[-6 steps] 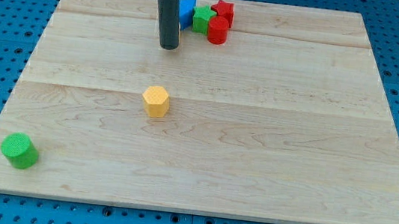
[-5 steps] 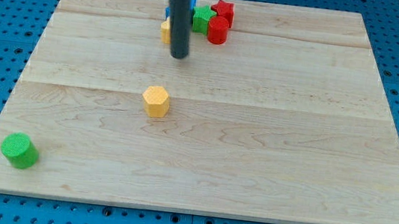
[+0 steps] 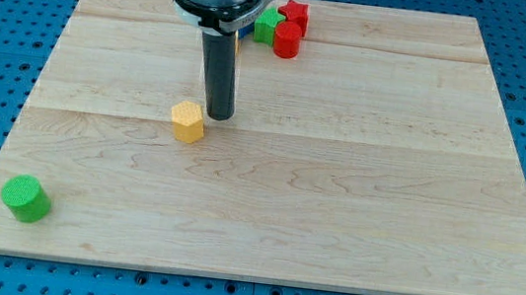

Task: Slide the yellow hexagon to the group of blocks

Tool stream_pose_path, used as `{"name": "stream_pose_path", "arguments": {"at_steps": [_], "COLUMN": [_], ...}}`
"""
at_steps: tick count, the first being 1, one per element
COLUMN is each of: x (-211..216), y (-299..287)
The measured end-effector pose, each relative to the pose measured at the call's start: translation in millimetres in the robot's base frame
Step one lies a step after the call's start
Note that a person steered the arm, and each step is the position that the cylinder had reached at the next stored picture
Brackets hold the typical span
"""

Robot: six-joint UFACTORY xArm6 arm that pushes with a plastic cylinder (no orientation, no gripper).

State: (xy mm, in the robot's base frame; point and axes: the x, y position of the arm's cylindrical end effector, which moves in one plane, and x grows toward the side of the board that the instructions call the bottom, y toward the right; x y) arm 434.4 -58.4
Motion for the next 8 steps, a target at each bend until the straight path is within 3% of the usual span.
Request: {"name": "stream_pose_path", "arguments": {"at_steps": [1, 2, 3, 4, 5, 8], "x": [48, 45, 20, 20, 35, -43], "y": [1, -71, -59, -9, 0, 11]}}
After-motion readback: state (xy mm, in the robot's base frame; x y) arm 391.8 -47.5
